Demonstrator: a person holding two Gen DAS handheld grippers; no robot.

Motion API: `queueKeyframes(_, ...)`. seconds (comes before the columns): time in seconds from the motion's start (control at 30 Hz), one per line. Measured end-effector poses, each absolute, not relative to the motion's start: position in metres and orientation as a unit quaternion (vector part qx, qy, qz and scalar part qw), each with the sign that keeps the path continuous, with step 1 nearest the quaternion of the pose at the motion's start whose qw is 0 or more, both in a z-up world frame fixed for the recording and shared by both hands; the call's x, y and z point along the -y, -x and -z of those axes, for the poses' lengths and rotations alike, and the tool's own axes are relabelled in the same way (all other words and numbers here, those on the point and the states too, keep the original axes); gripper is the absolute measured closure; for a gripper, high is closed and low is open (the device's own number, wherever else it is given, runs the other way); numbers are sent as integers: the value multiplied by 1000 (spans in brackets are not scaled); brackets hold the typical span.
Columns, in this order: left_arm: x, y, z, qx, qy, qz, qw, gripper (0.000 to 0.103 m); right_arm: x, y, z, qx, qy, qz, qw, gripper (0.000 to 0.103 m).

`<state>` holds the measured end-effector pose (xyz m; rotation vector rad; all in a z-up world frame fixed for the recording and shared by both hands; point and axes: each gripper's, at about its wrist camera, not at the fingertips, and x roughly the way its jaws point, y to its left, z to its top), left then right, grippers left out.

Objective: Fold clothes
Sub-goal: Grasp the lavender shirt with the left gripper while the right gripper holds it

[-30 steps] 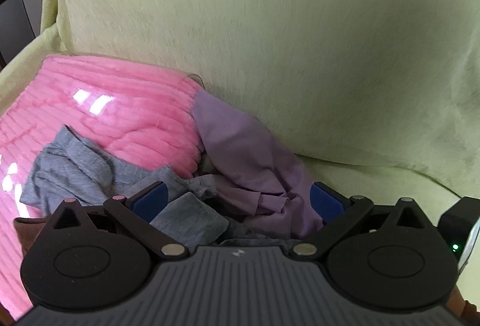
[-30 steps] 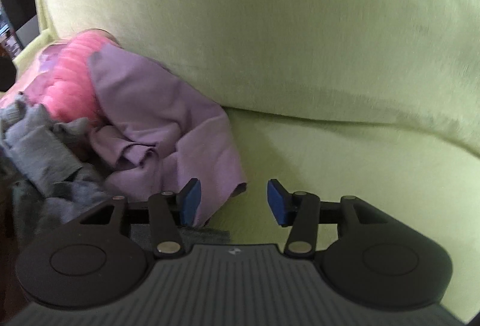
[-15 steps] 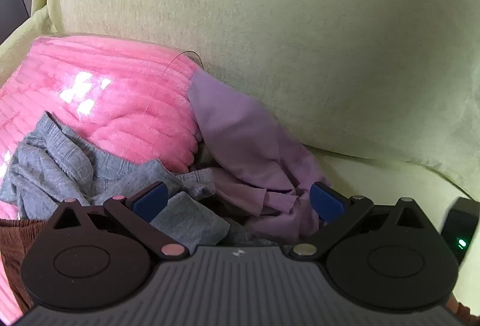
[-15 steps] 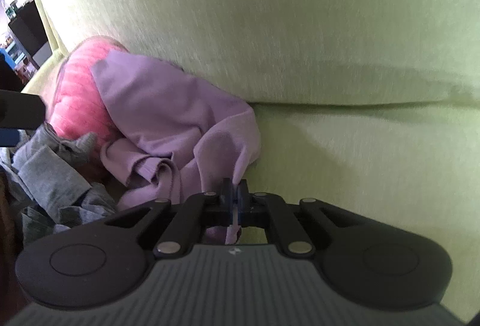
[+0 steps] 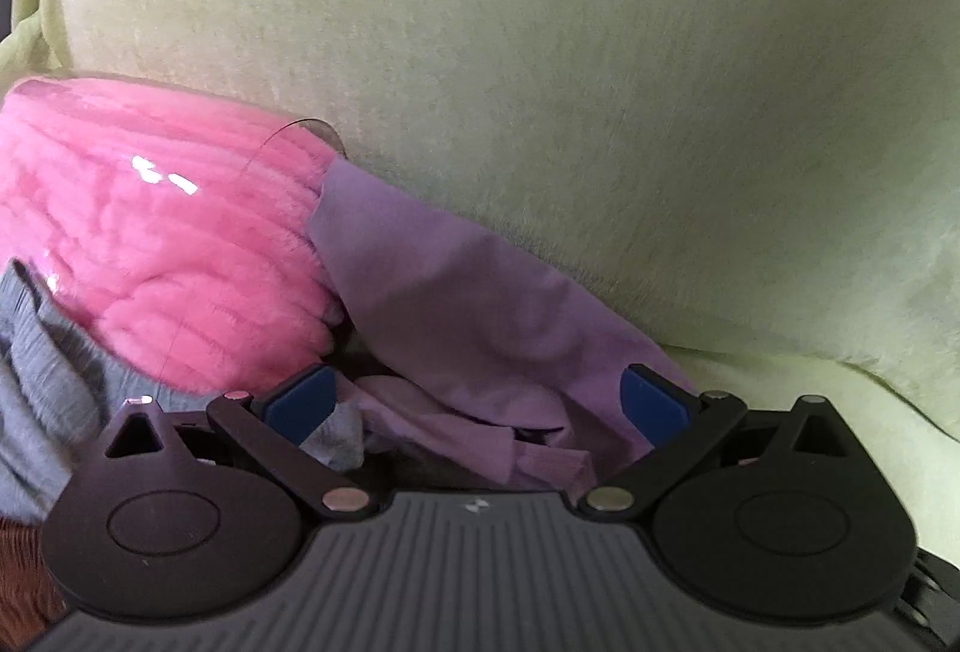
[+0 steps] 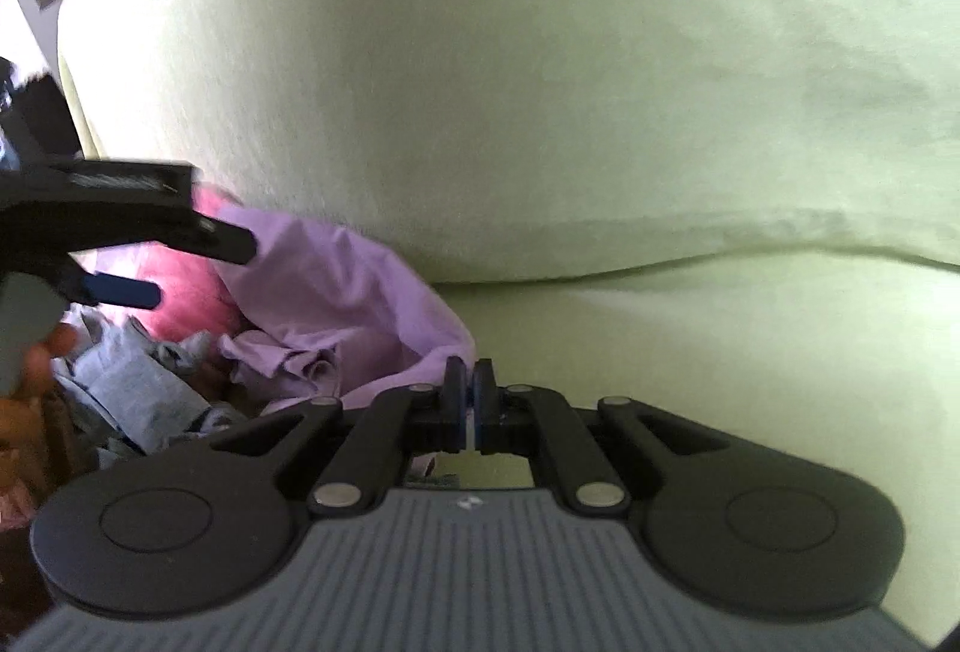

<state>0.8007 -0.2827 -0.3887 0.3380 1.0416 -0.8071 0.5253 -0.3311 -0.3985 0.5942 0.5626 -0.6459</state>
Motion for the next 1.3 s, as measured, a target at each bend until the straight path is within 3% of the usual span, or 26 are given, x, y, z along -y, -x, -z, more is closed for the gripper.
queueKeyframes(0.37, 329, -789, 390, -521, -144, 391, 745, 1, 347, -487, 313, -194, -204, 321, 904, 102)
queueKeyframes(0.57, 336, -784, 424, -574, -141, 352, 726, 1, 344, -461, 310, -202, -189, 323, 905, 102)
queueKeyframes(0.77, 317, -784, 417, -609, -165, 323, 705, 1, 342, -439, 323, -219, -206, 332, 894, 102)
queueKeyframes(0.83, 319, -788, 413, -611, -172, 315, 706, 9, 340, -435, 325, -221, -213, 329, 893, 102)
queueKeyframes(0.87, 323, -791, 409, -615, -171, 313, 703, 35, 339, -434, 326, -221, -215, 326, 894, 102)
queueKeyframes(0.9, 328, -793, 405, -619, -170, 311, 701, 55, 338, -434, 326, -221, -217, 323, 894, 102)
queueKeyframes(0.93, 332, -794, 404, -625, -167, 308, 697, 57, 338, -434, 327, -223, -215, 320, 895, 102)
queueKeyframes(1.03, 353, -802, 407, -646, -162, 302, 682, 56, 337, -434, 329, -228, -213, 314, 897, 102)
queueKeyframes(1.13, 364, -798, 408, -664, -137, 308, 667, 37, 337, -435, 327, -231, -215, 309, 897, 102)
queueKeyframes(1.17, 367, -797, 406, -666, -129, 309, 666, 23, 336, -437, 326, -232, -215, 308, 898, 102)
queueKeyframes(1.2, 371, -796, 405, -665, -129, 307, 669, 17, 336, -438, 325, -232, -215, 306, 898, 102)
queueKeyframes(1.3, 387, -792, 403, -657, -158, 295, 676, 17, 336, -439, 327, -234, -219, 305, 897, 102)
